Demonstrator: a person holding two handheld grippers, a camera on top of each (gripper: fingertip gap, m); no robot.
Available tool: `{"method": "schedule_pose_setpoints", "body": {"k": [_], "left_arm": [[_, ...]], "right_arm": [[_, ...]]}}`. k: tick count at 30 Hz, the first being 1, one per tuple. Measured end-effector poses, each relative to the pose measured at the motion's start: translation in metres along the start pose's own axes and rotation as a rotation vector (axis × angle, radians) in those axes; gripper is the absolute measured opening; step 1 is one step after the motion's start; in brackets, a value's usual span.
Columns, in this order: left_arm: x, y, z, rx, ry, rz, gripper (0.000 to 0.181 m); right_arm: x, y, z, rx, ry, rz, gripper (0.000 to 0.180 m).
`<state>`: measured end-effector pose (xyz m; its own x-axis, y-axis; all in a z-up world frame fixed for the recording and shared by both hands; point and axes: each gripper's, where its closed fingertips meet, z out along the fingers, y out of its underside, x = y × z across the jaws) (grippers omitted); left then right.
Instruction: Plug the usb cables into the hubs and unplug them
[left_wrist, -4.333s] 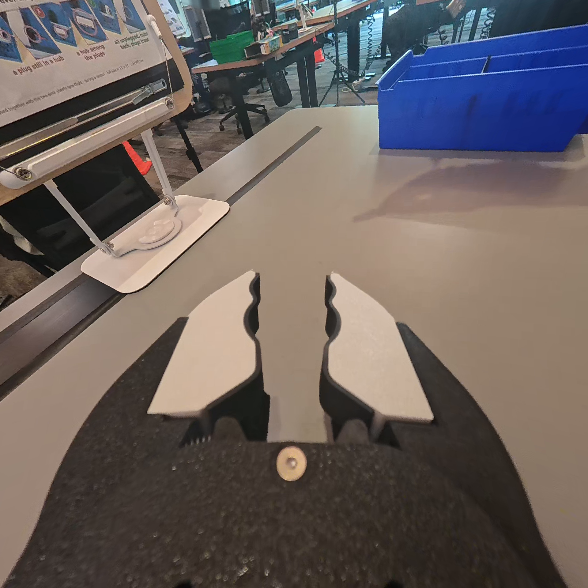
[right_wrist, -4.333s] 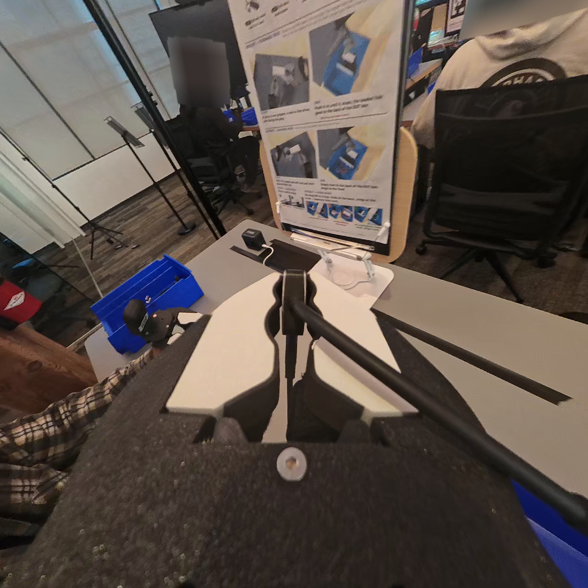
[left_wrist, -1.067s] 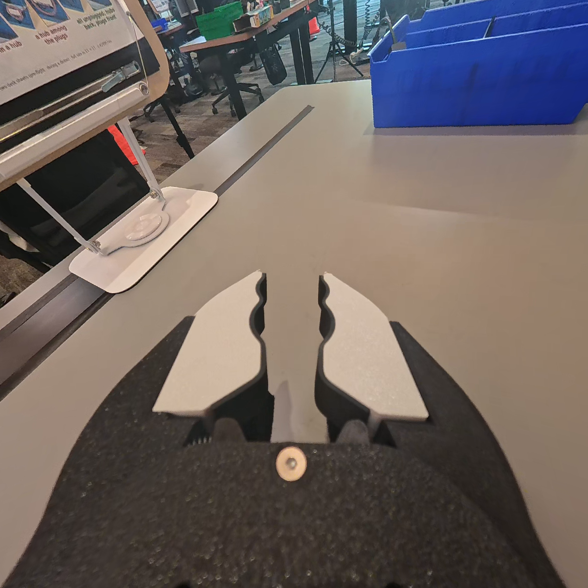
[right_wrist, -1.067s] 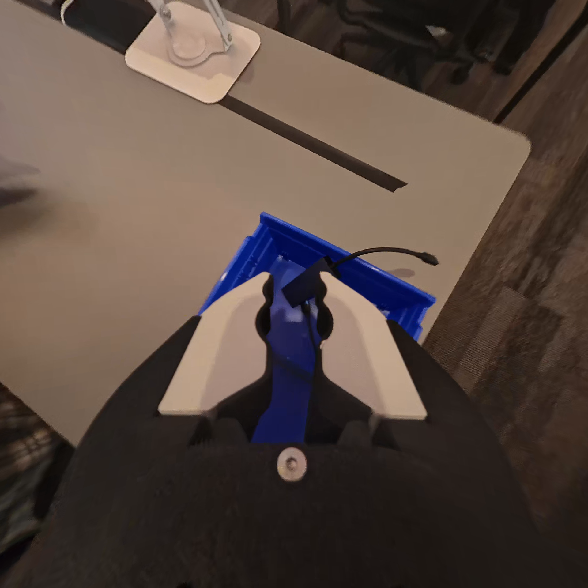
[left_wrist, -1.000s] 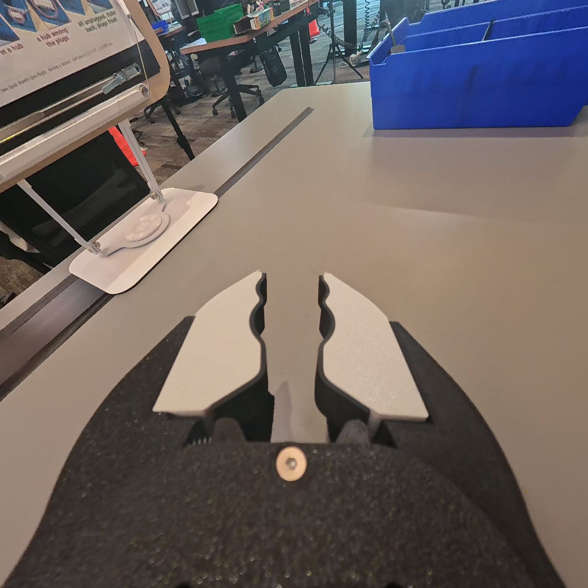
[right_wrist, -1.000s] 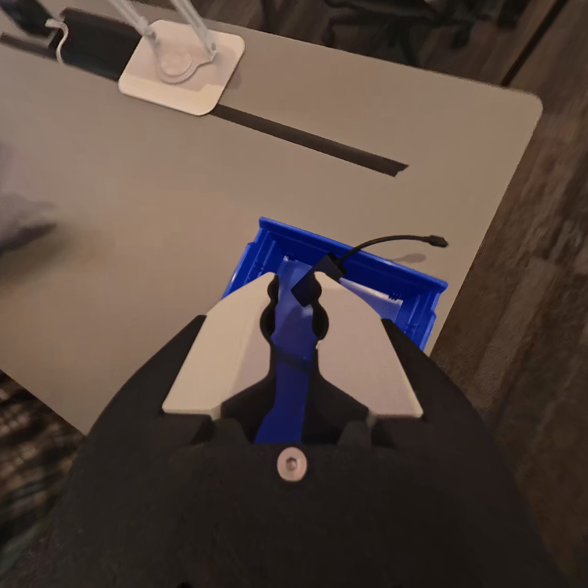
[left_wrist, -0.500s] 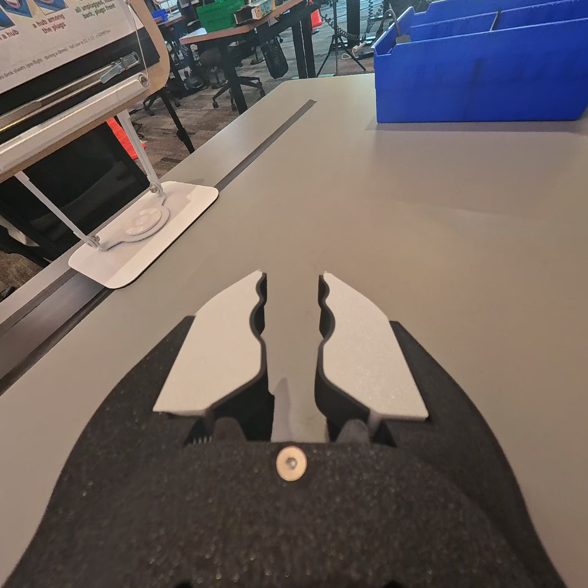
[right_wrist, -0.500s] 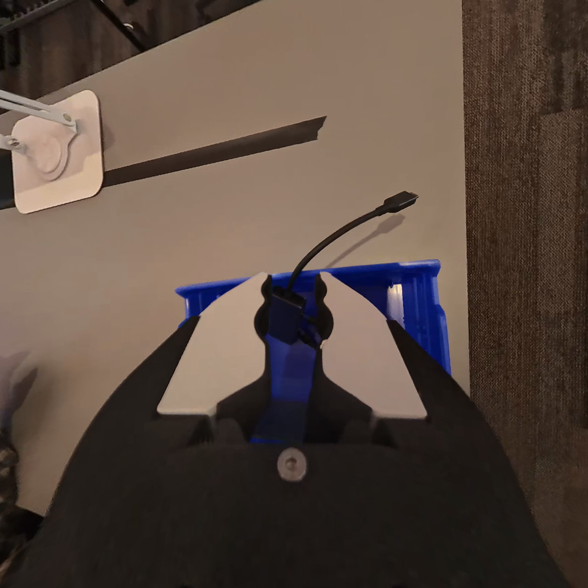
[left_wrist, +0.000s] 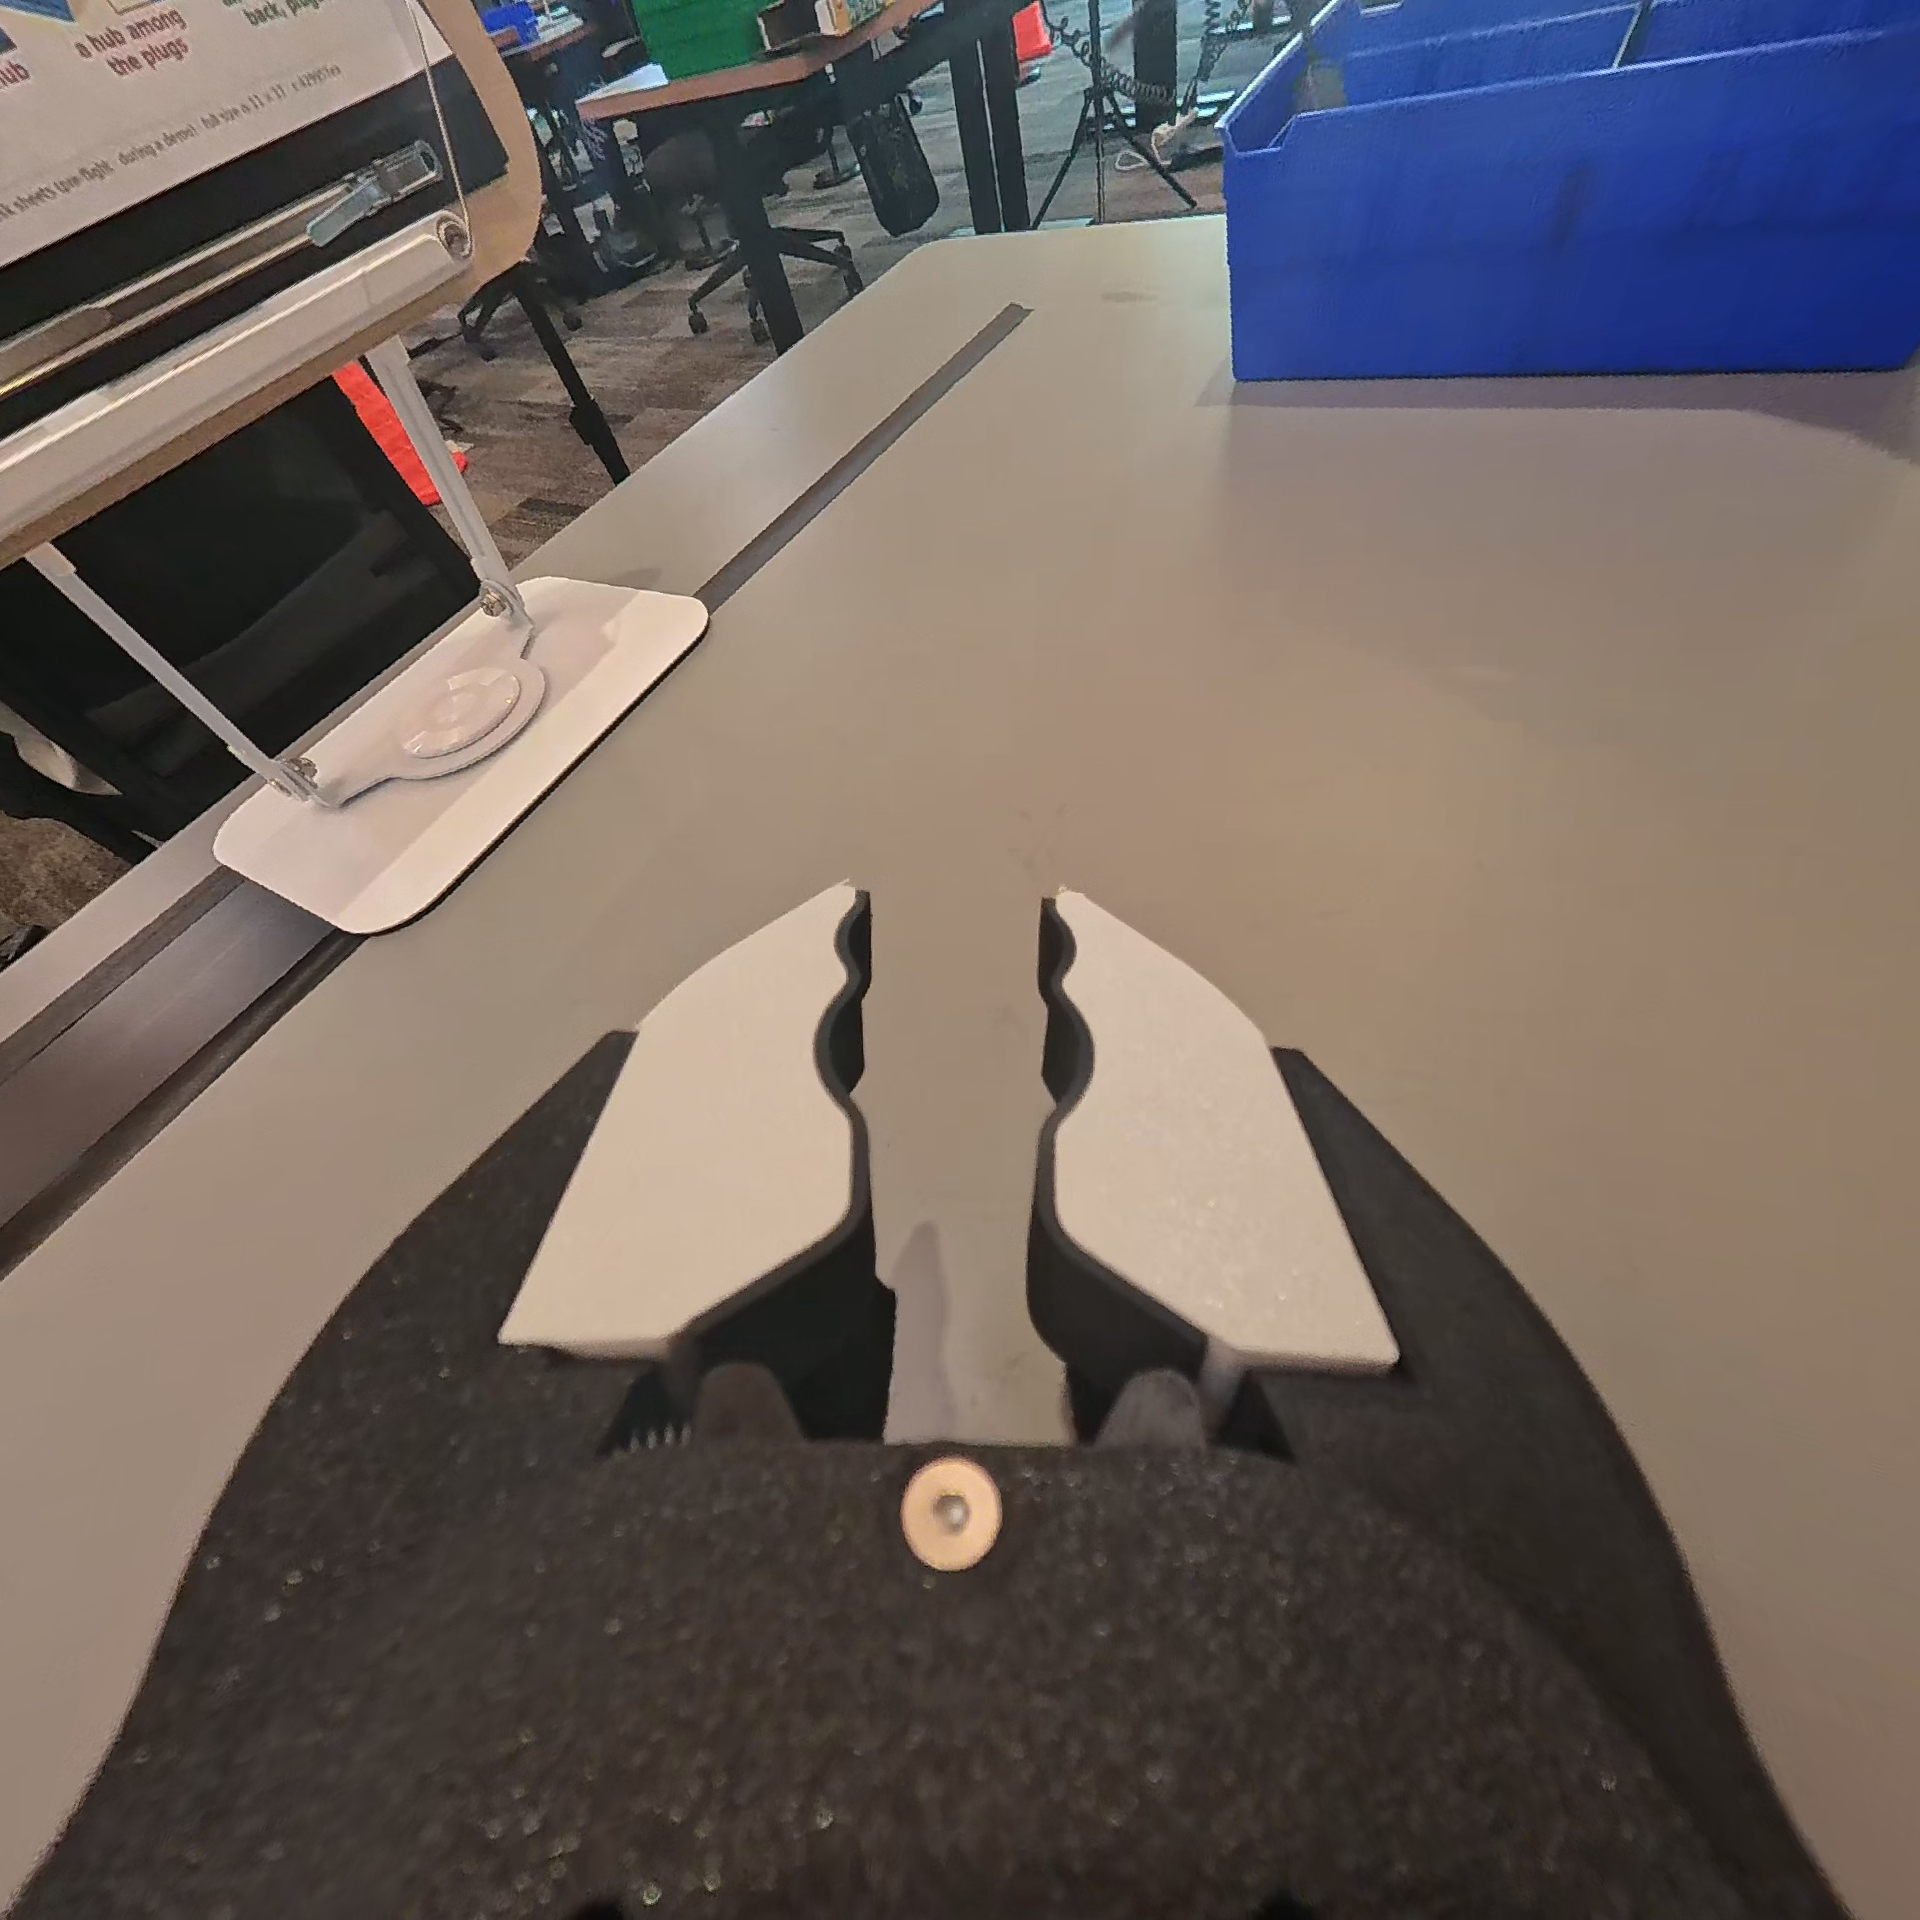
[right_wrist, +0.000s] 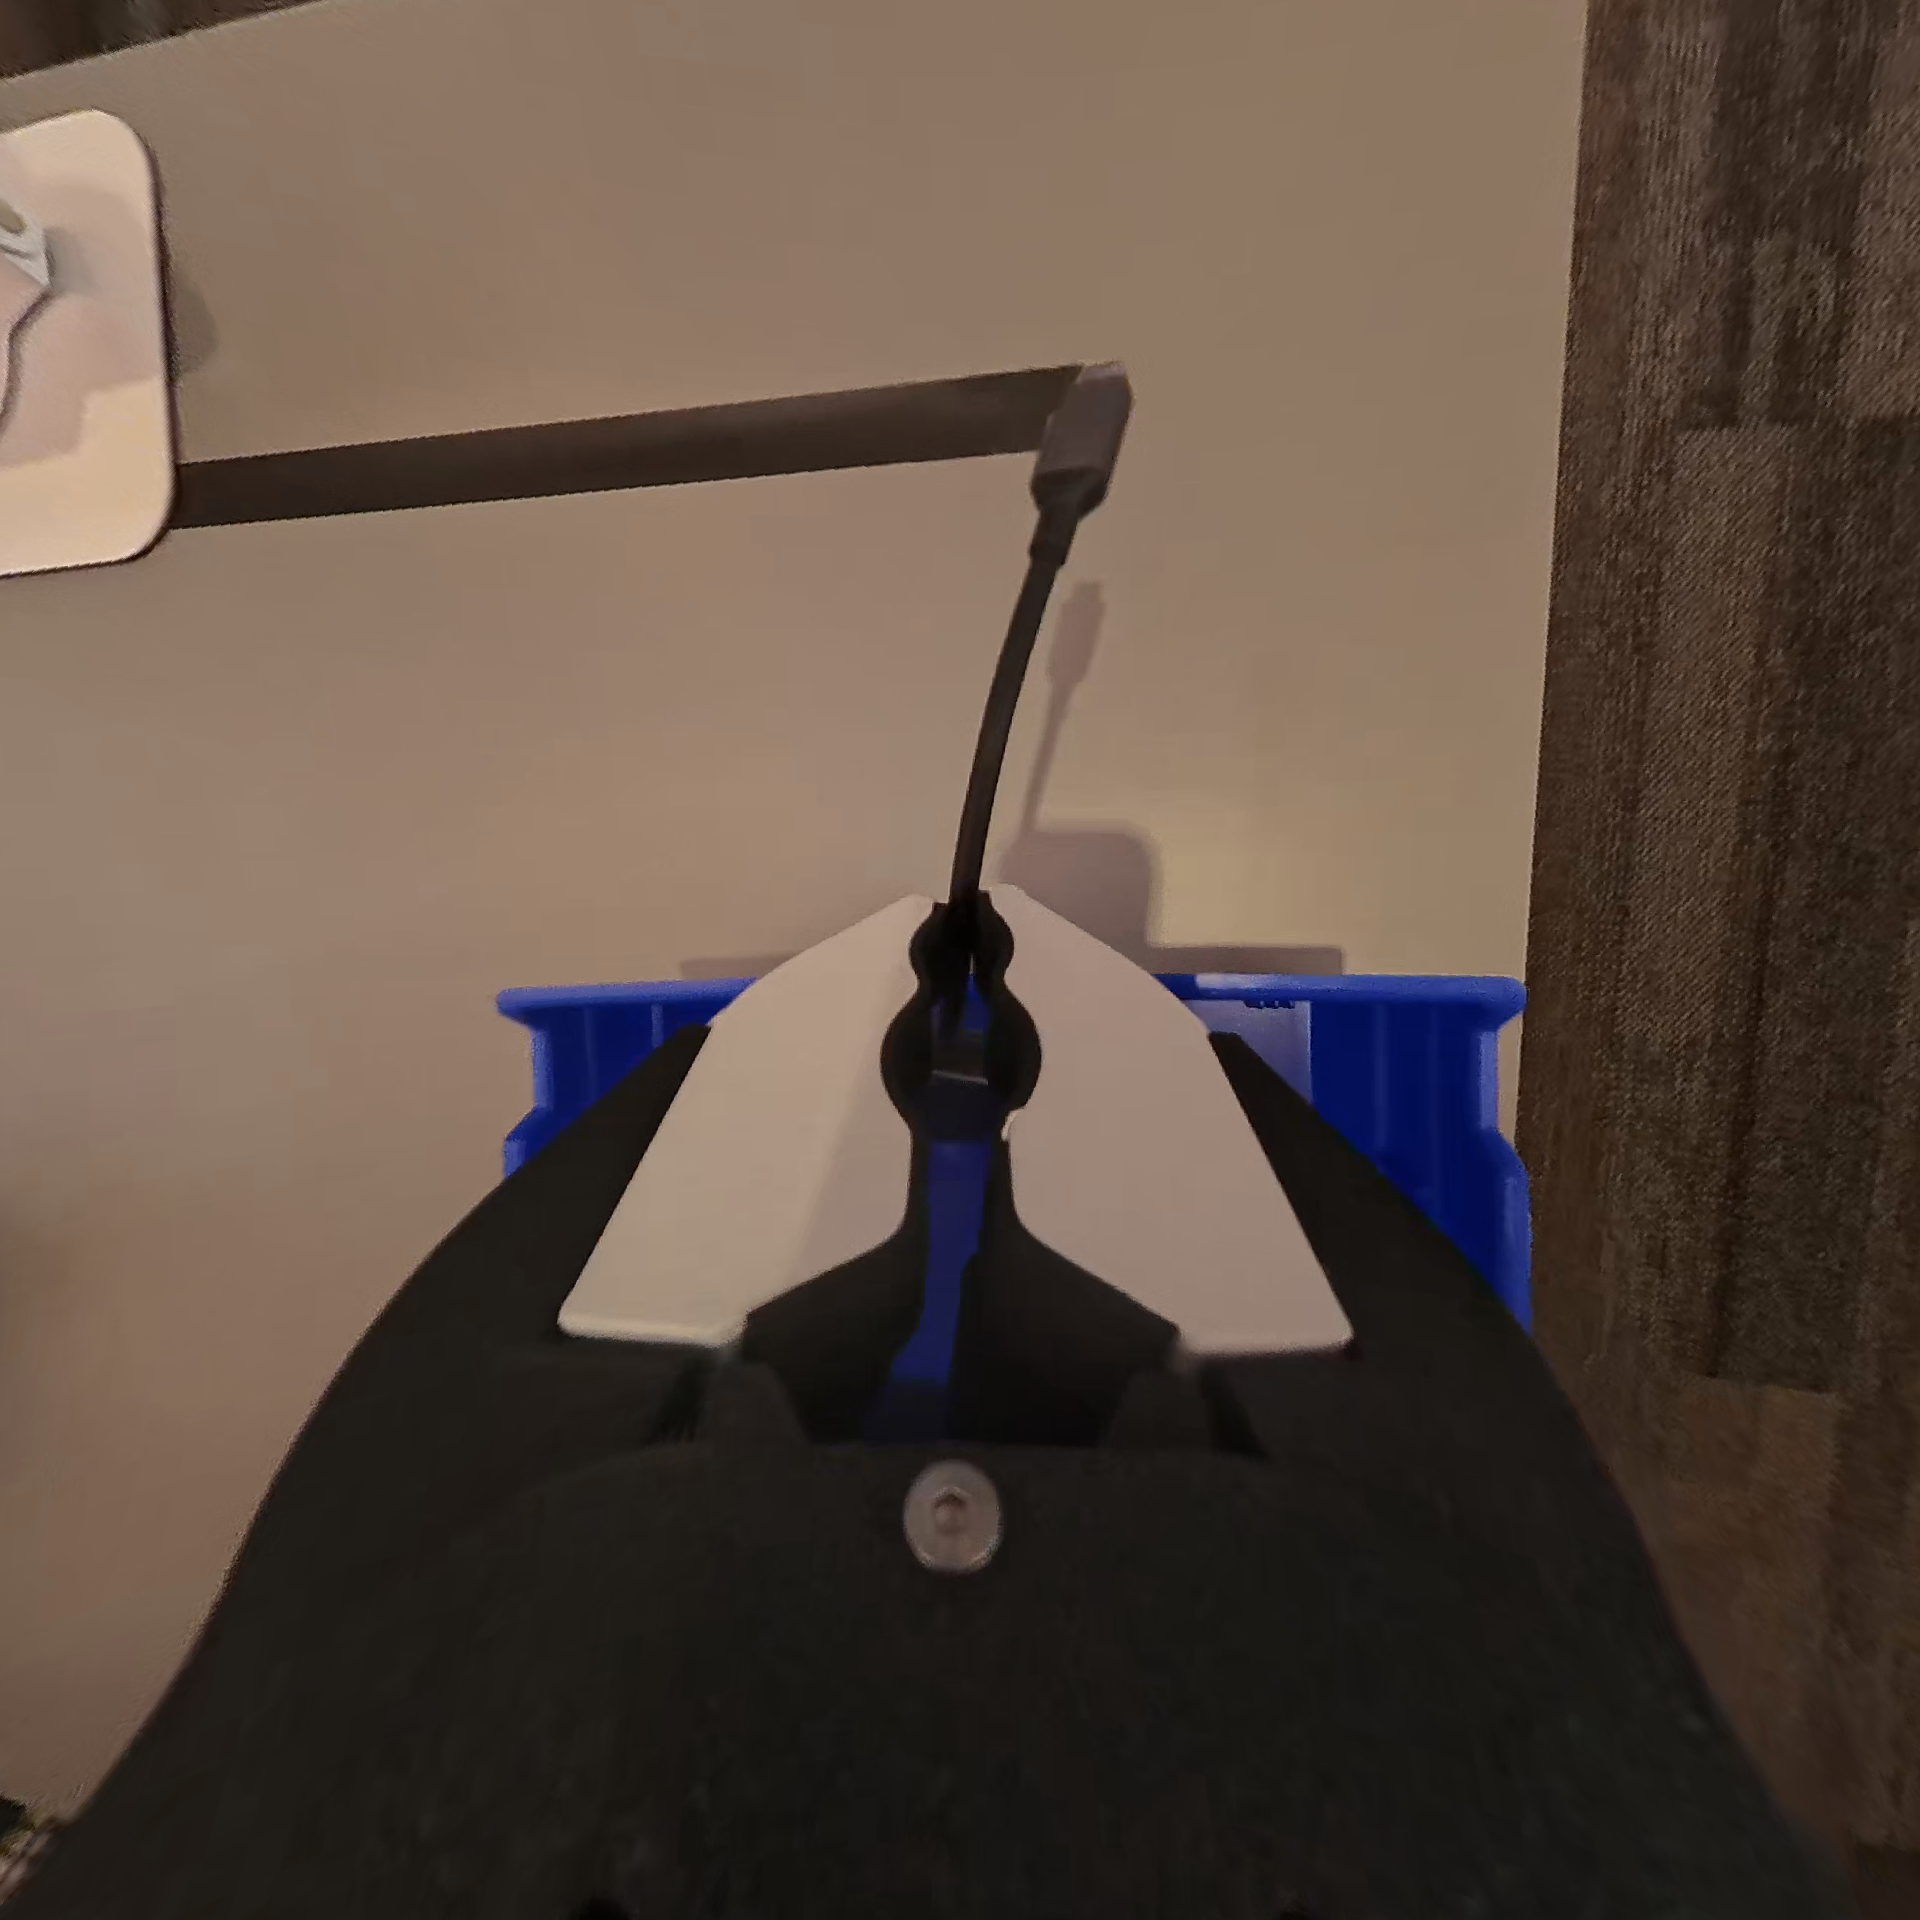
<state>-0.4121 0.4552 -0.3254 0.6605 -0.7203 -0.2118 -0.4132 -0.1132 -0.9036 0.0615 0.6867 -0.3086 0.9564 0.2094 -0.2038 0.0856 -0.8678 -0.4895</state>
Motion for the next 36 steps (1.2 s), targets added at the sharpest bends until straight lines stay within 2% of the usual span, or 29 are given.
{"method": "schedule_pose_setpoints", "body": {"k": [4, 9, 12, 15, 17, 24, 28, 31, 34, 36], "left_arm": [[0.001, -0.001, 0.000, -0.002, 0.000, 0.006, 0.030], [0.004, -0.003, -0.001, -0.003, 0.013, 0.003, 0.030], [0.007, -0.001, 0.001, -0.017, 0.021, 0.016, 0.030], [0.011, 0.001, 0.004, -0.034, 0.030, 0.027, 0.030], [0.013, 0.003, 0.007, -0.044, 0.040, 0.028, 0.029], [0.014, 0.010, 0.010, -0.083, 0.046, 0.046, 0.029], [0.018, 0.015, 0.012, -0.111, 0.067, 0.045, 0.029], [0.022, 0.019, 0.014, -0.141, 0.083, 0.062, 0.028], [0.024, 0.023, 0.016, -0.169, 0.085, 0.089, 0.027], [0.026, 0.025, 0.017, -0.184, 0.089, 0.097, 0.027]], "right_arm": [[-0.016, -0.010, -0.030, 0.081, -0.067, -0.026, 0.003], [-0.049, -0.002, -0.069, 0.187, -0.394, 0.074, 0.003], [-0.049, 0.031, -0.063, 0.122, -0.529, 0.199, 0.004], [-0.027, 0.067, -0.042, 0.020, -0.503, 0.342, 0.004], [-0.016, 0.067, -0.038, 0.044, -0.519, 0.474, 0.003], [0.040, 0.088, -0.021, -0.098, -0.214, 0.512, 0.004], [0.062, 0.103, -0.010, -0.193, -0.030, 0.470, 0.004], [0.070, 0.116, -0.008, -0.320, 0.134, 0.360, 0.004], [0.075, 0.132, -0.013, -0.499, 0.305, 0.158, 0.005], [0.077, 0.132, -0.018, -0.555, 0.395, 0.036, 0.006]]}}
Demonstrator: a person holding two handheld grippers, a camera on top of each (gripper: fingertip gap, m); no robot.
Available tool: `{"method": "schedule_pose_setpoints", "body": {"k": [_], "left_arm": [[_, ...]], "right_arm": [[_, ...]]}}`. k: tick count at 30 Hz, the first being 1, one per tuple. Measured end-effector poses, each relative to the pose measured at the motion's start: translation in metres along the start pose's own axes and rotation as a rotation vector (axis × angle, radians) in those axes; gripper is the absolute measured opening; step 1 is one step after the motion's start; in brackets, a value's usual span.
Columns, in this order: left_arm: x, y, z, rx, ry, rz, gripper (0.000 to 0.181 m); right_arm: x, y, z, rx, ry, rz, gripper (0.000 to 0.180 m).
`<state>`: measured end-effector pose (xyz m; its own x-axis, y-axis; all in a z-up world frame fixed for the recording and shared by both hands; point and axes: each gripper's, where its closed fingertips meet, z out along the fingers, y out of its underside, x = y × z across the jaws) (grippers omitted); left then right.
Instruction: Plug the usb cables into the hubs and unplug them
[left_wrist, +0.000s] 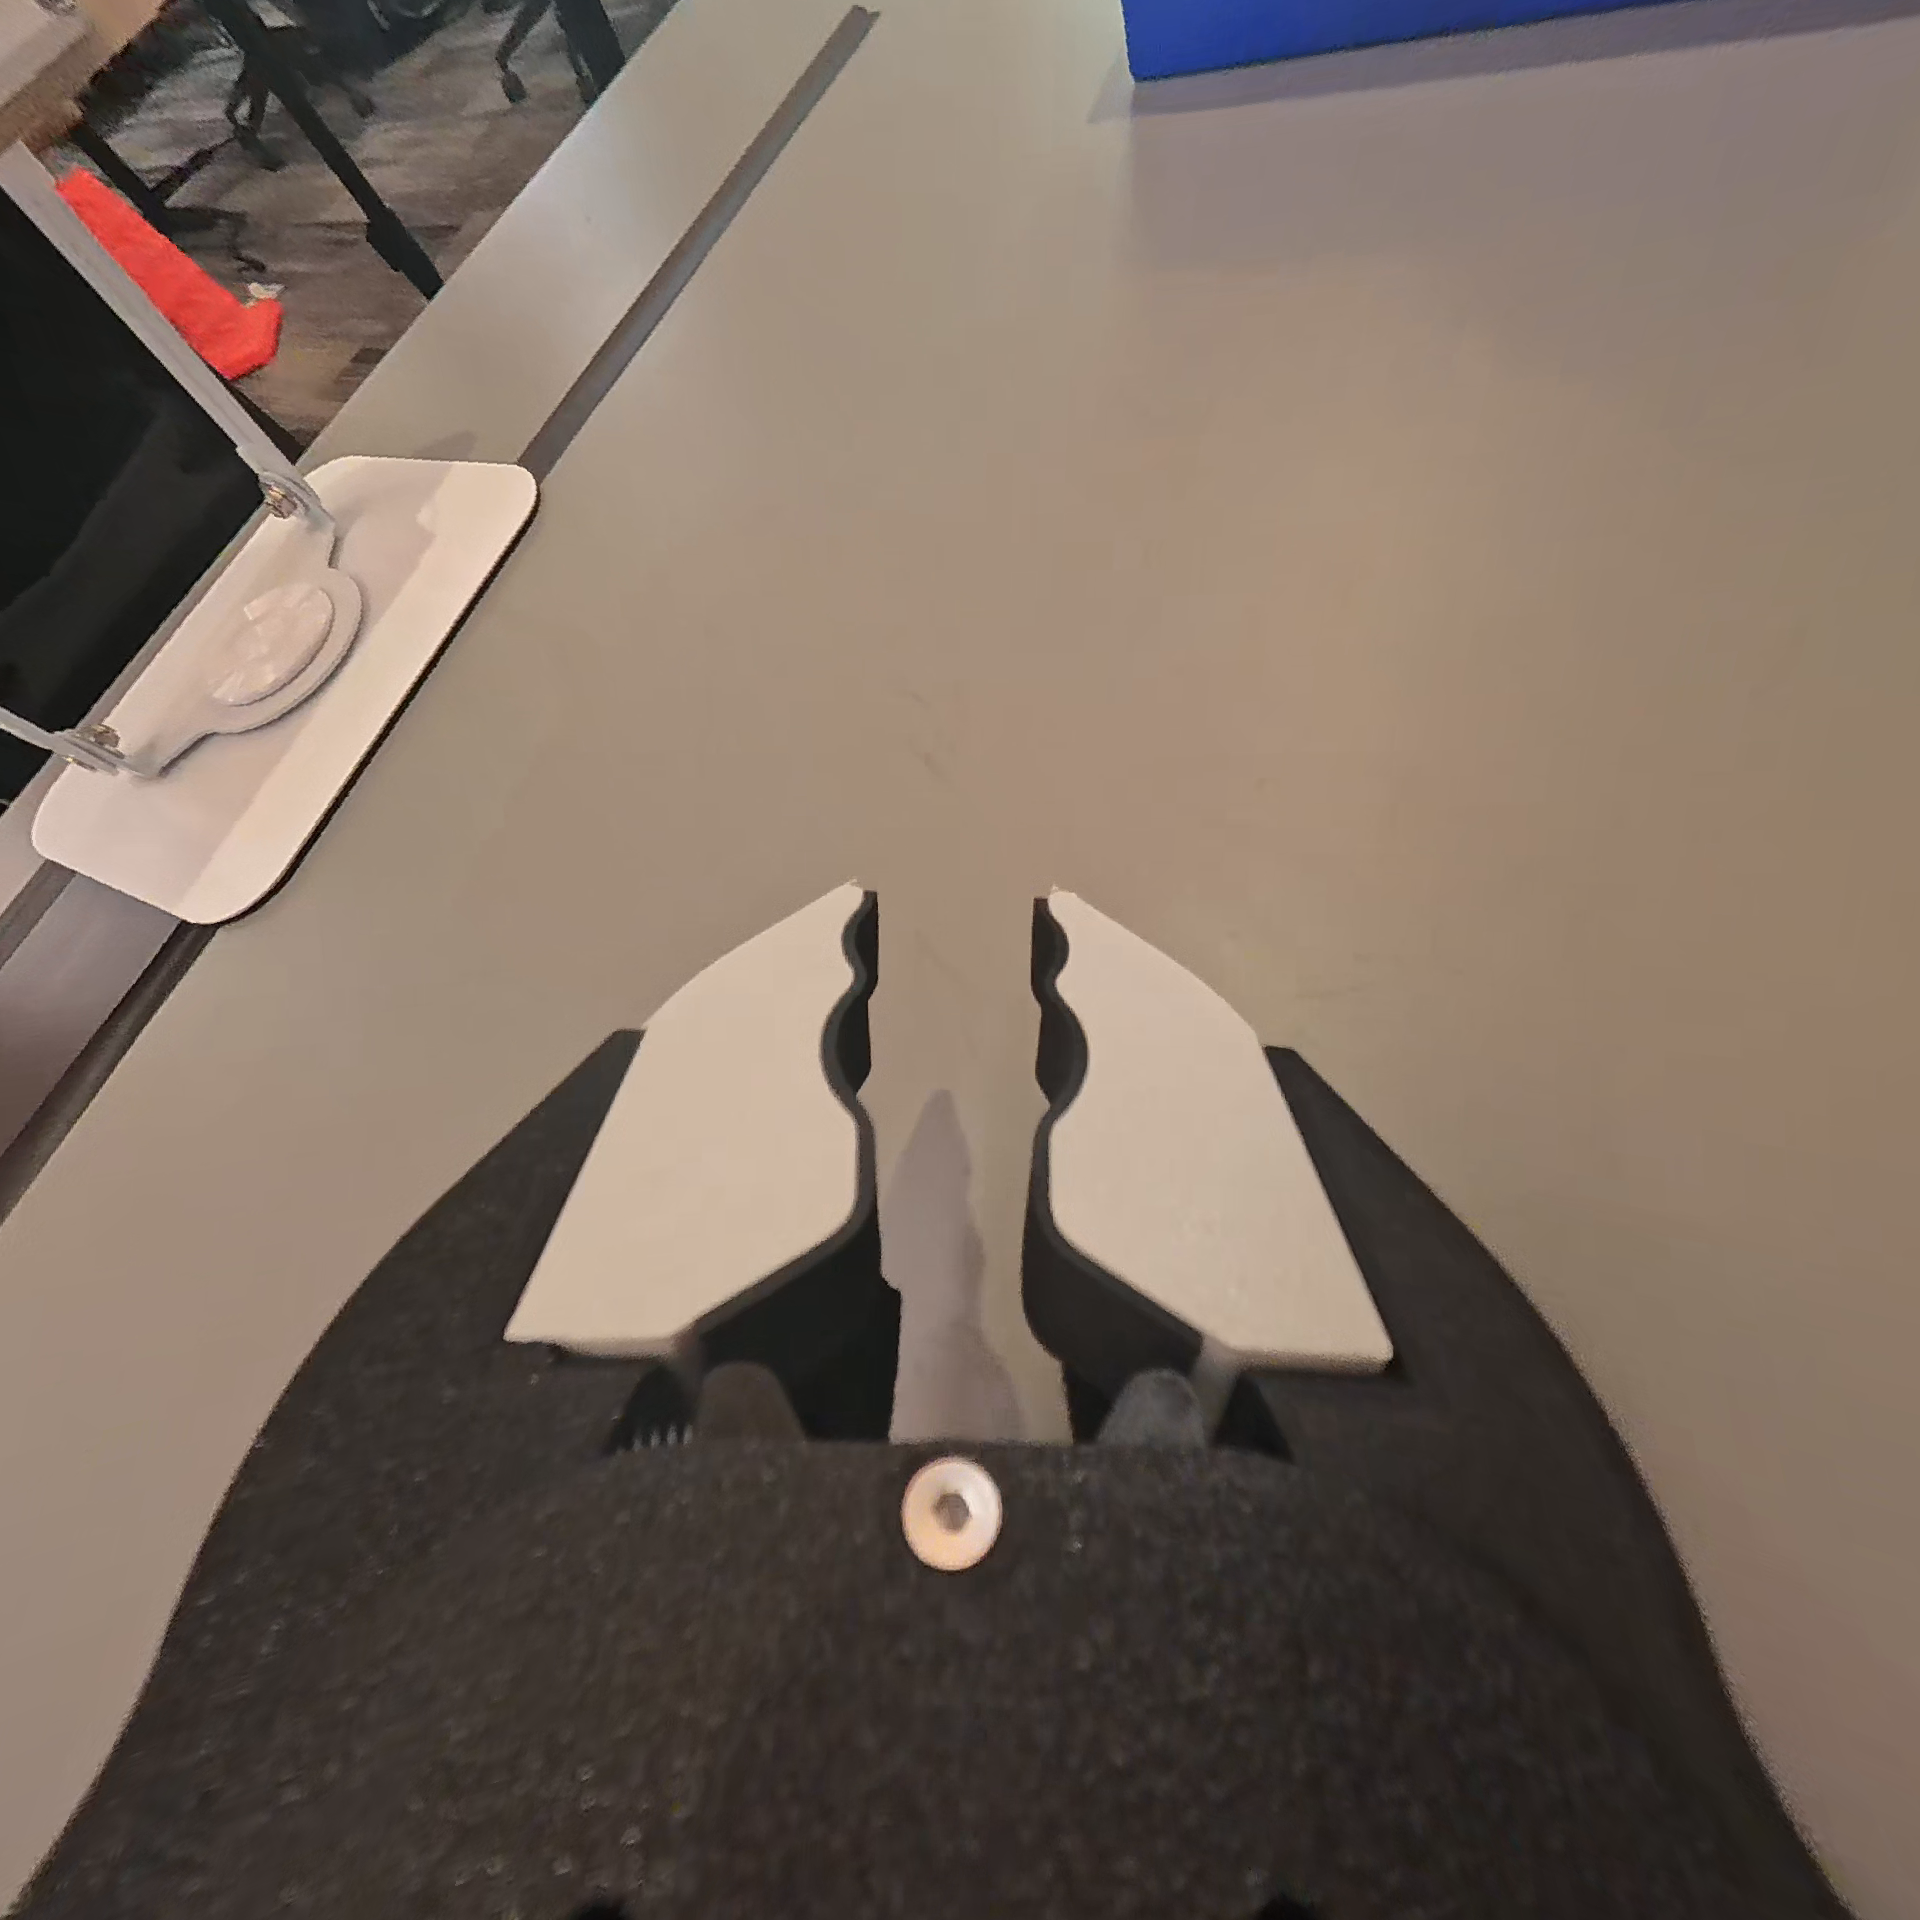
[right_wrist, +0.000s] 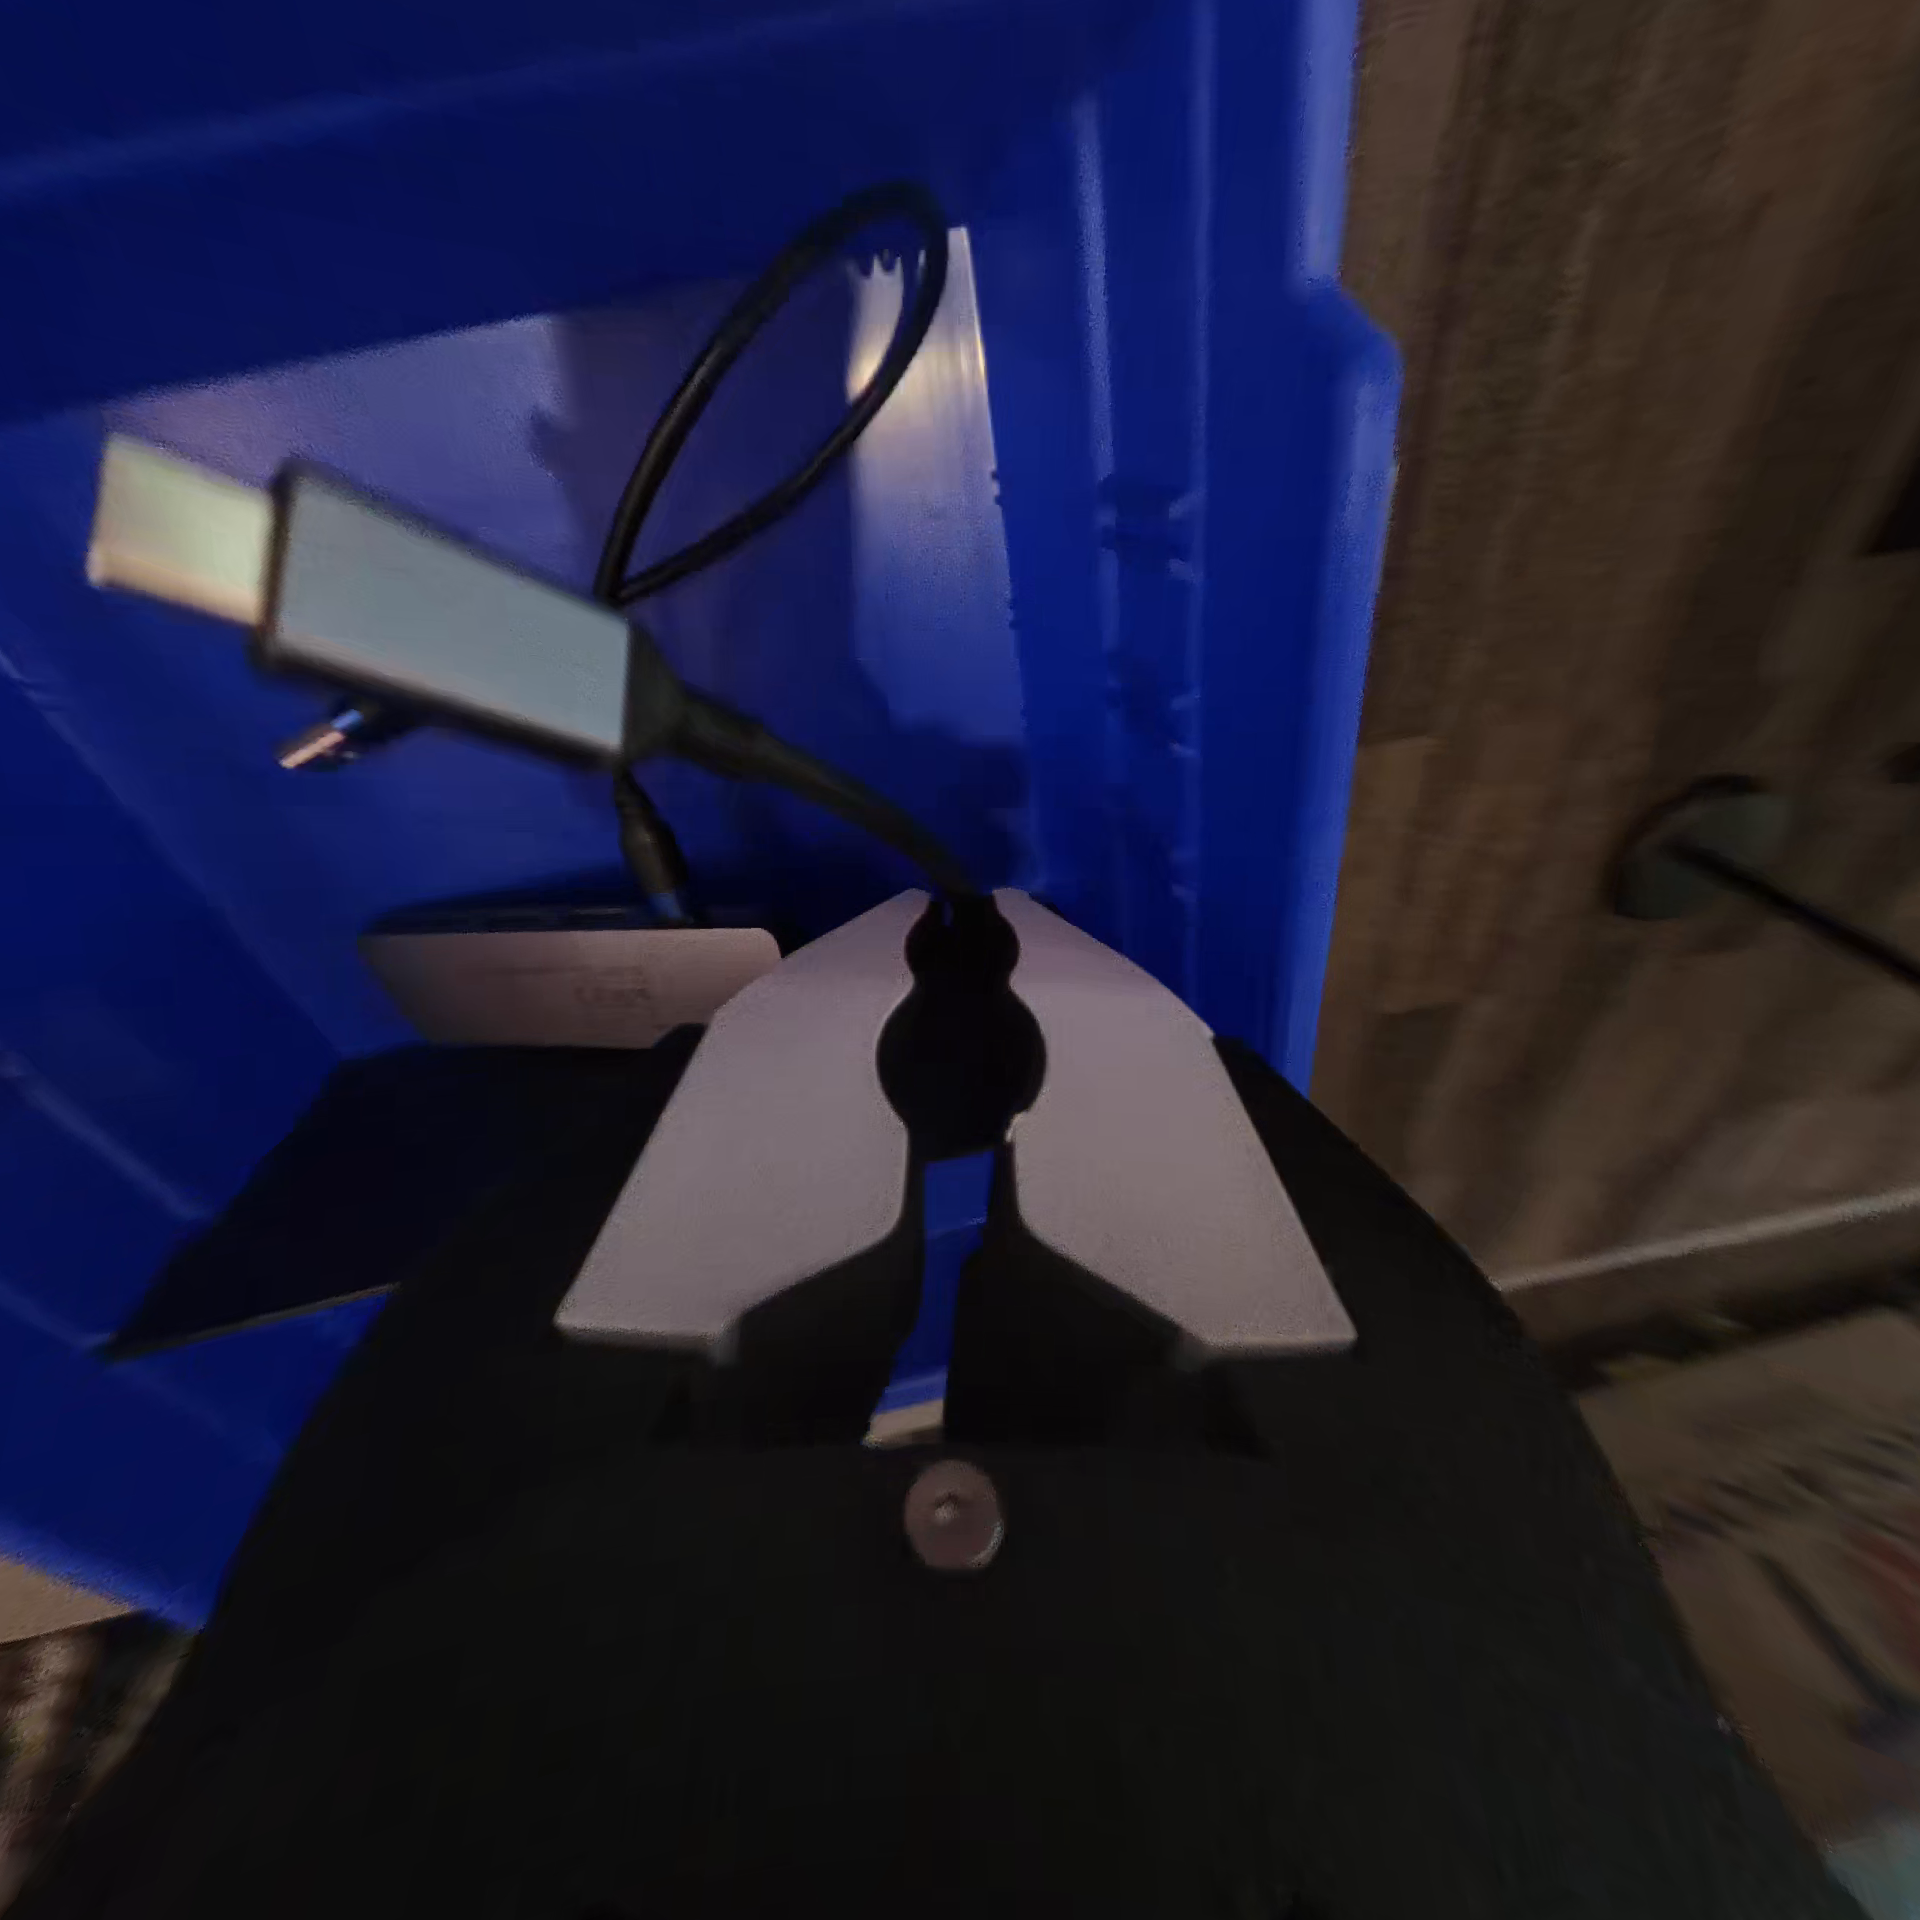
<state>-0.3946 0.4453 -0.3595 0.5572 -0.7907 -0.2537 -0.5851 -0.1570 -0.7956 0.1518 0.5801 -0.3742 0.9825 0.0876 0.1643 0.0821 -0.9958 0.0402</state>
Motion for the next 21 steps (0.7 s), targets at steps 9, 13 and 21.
{"method": "schedule_pose_setpoints", "body": {"k": [9, 13, 21], "left_arm": [[0.001, 0.002, 0.000, -0.017, 0.004, 0.003, 0.027], [0.000, 0.002, 0.000, -0.019, 0.002, 0.003, 0.027], [-0.002, -0.002, -0.002, 0.003, -0.012, -0.001, 0.027]], "right_arm": [[-0.002, -0.009, -0.013, 0.036, 0.118, -0.218, 0.034], [-0.003, -0.013, -0.043, 0.125, 0.035, -0.204, 0.036], [-0.030, -0.039, -0.170, 0.678, -0.314, -0.125, 0.030]]}}
